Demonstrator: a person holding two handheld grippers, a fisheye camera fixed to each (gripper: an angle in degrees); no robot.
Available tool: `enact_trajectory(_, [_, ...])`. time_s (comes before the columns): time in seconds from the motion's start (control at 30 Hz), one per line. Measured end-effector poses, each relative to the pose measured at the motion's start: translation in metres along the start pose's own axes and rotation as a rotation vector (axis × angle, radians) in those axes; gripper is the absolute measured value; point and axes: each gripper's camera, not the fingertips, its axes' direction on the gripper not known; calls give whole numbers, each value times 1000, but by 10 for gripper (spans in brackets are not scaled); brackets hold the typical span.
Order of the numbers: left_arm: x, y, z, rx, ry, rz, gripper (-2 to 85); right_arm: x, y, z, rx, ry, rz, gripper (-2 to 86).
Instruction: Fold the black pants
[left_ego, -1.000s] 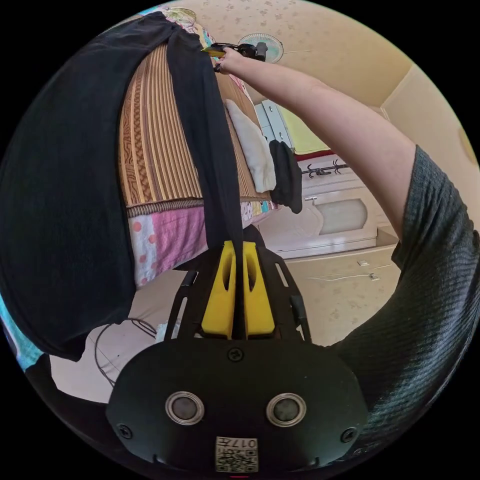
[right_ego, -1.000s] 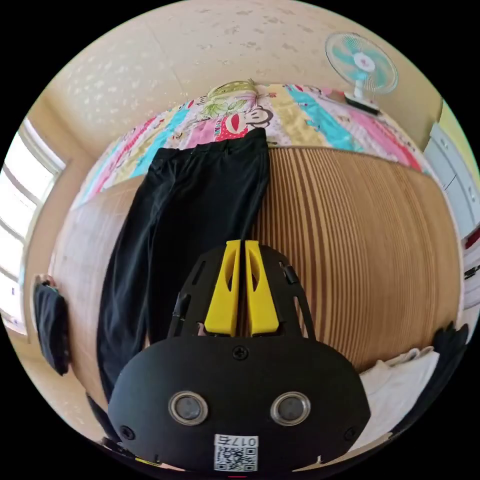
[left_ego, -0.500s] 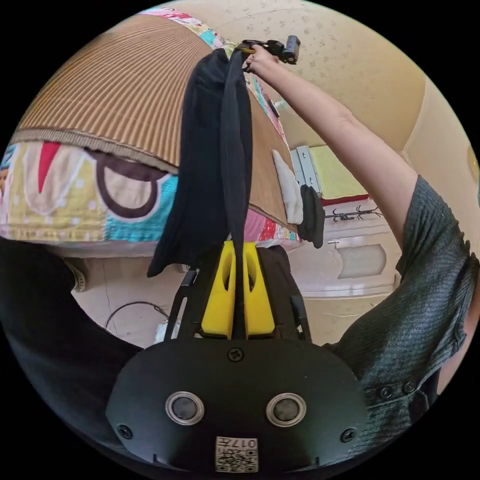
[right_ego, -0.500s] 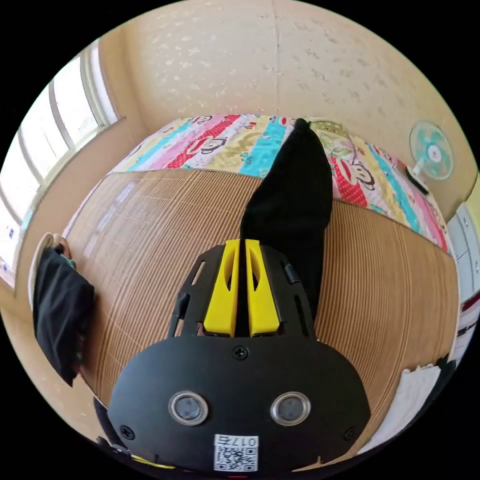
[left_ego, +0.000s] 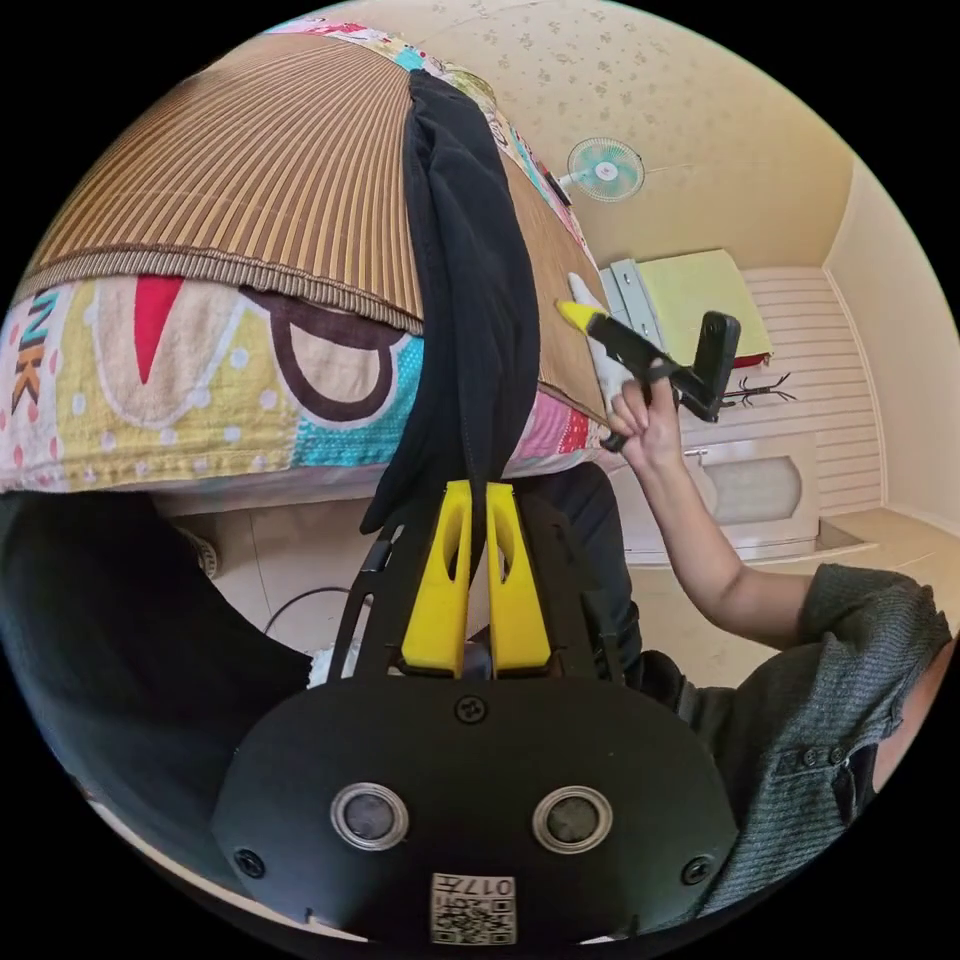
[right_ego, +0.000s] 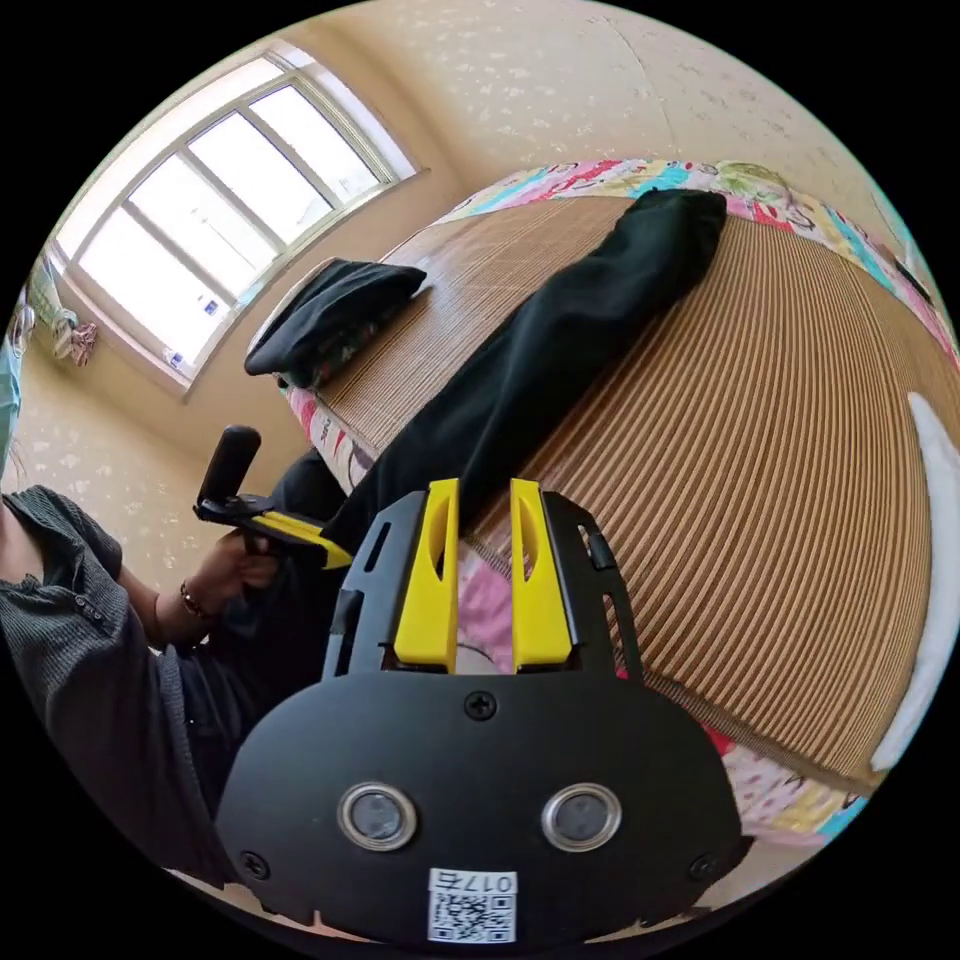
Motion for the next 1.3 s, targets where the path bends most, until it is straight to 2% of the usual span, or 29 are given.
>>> enact_trajectory(0.1, [6,2,0,-7,-33,6,-3,16,52,-1,158,-126,161,112])
enact_trajectory(0.2, [17,1,-3,-28,-89,46,-4,29,72,7,198,-258,213,121])
enact_trajectory(0.43, [19,-5,-2,-96,-100,22,-6,21,99,6,145,-201,134,123])
enact_trajectory(0.5, [23,-4,-6,-100,-45,29,-7,25,105,0,166,-198,135,123])
enact_trajectory(0.6, [19,3,-23,-41,169,0,-8,37,114,-9,196,-213,143,122])
enact_trajectory(0.67, [17,13,-35,58,437,28,-9,44,119,-14,213,-234,145,123])
enact_trajectory(0.73, [10,22,-42,140,614,42,-9,52,126,-19,242,-251,149,123])
enact_trajectory(0.77, [3,27,-41,149,639,13,-8,54,128,-21,250,-252,151,123])
enact_trajectory(0.8, [-2,29,-39,112,581,-28,-8,58,131,-22,266,-256,154,121])
enact_trajectory(0.83, [-8,31,-33,-13,300,-147,-8,62,133,-22,273,-266,156,120])
enact_trajectory(0.87, [-2,33,-31,-65,21,-163,-7,64,134,-22,274,-273,155,120])
enact_trajectory(0.9, [3,34,-30,-72,-56,-145,-7,68,134,-20,269,-284,153,119])
enact_trajectory(1.0, [25,35,-24,-79,-115,-102,0,75,136,-17,257,-277,161,115])
enact_trajectory(1.1, [45,31,-24,-88,-249,-59,31,78,136,-15,245,-268,149,108])
enact_trajectory(1.3, [63,21,-67,130,-233,-12,65,75,130,2,143,-229,67,83])
